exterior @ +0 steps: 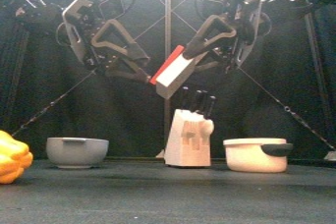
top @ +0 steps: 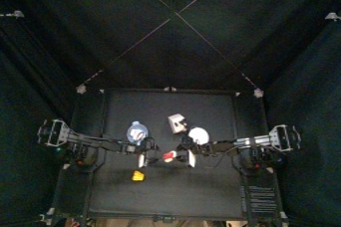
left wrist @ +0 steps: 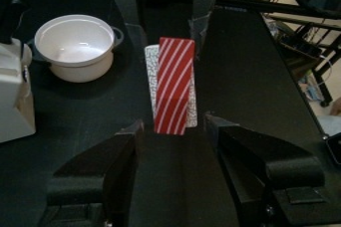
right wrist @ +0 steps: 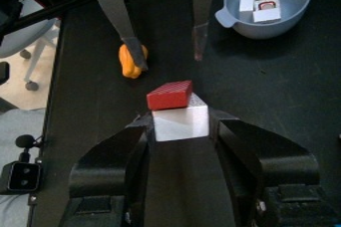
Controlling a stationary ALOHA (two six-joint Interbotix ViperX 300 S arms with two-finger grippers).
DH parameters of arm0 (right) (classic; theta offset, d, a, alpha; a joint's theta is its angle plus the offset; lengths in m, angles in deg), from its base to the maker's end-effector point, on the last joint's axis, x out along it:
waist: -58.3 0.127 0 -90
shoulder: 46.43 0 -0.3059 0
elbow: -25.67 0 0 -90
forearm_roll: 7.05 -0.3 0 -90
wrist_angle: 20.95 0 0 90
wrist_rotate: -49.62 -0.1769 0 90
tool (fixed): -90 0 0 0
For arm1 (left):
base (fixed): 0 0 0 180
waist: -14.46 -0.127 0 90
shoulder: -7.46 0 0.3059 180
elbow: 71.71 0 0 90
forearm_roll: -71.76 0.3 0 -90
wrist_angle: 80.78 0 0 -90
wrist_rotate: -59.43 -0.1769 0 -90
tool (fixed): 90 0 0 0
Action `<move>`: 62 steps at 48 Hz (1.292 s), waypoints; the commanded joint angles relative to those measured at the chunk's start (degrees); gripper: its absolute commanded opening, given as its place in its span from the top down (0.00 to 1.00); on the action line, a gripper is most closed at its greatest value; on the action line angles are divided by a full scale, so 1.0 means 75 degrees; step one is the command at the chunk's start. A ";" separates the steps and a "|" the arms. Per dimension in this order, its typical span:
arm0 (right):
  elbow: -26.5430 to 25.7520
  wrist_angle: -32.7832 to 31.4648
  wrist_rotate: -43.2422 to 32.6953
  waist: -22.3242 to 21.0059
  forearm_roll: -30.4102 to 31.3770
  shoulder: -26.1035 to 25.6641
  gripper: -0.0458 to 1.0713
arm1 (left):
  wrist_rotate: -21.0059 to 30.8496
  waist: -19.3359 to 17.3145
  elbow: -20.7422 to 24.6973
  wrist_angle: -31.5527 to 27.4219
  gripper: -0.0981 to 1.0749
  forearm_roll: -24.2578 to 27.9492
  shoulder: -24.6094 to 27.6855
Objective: Put salmon sushi in pot
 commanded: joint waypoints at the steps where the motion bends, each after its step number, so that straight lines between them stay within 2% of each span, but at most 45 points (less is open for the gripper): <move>1: 0.0176 -0.0105 0.0012 -0.0152 -0.0117 -0.0527 0.43 | 0.0000 -0.0012 0.0035 0.0082 0.18 0.0000 -0.0188; 18: 0.1336 -0.1066 0.0012 -0.1172 -0.0762 -0.2180 0.43 | -0.0012 -0.0023 -0.0082 0.0082 0.18 0.0000 -0.0293; 24: 0.1617 -0.1137 0.0000 -0.1687 -0.0984 -0.2508 0.43 | -0.0012 -0.0023 -0.0082 0.0082 0.18 0.0000 -0.0293; 37: 0.2016 -0.1137 0.0012 -0.2555 -0.1219 -0.2332 0.43 | -0.0012 -0.0023 -0.0129 0.0094 0.18 0.0000 -0.0270; 52: 0.2063 -0.1137 0.0012 -0.2801 -0.1230 -0.2039 0.41 | -0.0012 -0.0094 -0.0129 0.0082 0.18 0.0000 -0.0211; 62: 0.2074 -0.1137 0.0012 -0.2801 -0.1289 -0.1840 0.29 | -0.0012 -0.0094 -0.0141 0.0082 0.18 0.0000 -0.0211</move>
